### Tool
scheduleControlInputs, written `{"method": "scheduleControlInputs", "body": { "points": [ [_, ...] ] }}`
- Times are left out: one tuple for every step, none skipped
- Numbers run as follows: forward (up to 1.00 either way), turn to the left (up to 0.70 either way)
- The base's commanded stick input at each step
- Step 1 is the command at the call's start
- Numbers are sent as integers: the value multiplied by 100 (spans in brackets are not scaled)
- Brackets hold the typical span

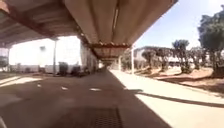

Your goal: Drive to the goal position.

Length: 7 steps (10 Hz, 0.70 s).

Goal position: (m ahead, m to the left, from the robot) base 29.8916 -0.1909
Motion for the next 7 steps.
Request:
{"method": "scheduleControlInputs", "body": {
  "points": [
    [85,0],
    [85,0],
    [85,0],
    [85,0],
    [85,0],
    [85,0],
    [85,0]
  ]
}}
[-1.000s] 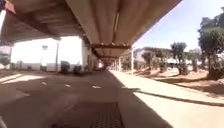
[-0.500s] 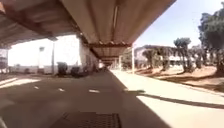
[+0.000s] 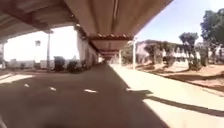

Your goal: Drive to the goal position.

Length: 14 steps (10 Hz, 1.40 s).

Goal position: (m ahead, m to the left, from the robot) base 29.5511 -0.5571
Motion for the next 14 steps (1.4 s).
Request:
{"method": "scheduleControlInputs", "body": {
  "points": [
    [85,0],
    [85,0],
    [85,0],
    [85,0],
    [85,0],
    [85,0],
    [85,0],
    [85,0],
    [85,0],
    [85,0],
    [85,0],
    [85,0],
    [85,0],
    [85,0]
  ]
}}
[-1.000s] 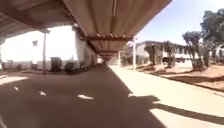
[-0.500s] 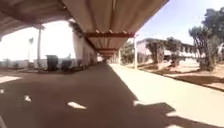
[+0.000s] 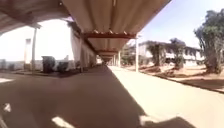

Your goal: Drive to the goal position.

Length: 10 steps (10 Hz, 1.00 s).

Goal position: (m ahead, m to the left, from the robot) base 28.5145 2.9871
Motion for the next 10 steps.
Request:
{"method": "scheduleControlInputs", "body": {
  "points": [
    [85,-7],
    [85,-14],
    [85,-29],
    [85,-19],
    [85,-9],
    [85,-5],
    [85,-2],
    [85,0],
    [85,0],
    [85,0]
  ]
}}
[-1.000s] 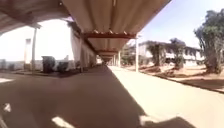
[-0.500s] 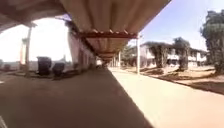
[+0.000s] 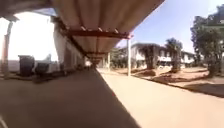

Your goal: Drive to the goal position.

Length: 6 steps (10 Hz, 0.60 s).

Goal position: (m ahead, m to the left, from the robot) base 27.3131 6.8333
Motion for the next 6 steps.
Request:
{"method": "scheduleControlInputs", "body": {
  "points": [
    [85,0],
    [85,0],
    [85,0],
    [85,0],
    [85,0],
    [85,0]
  ]
}}
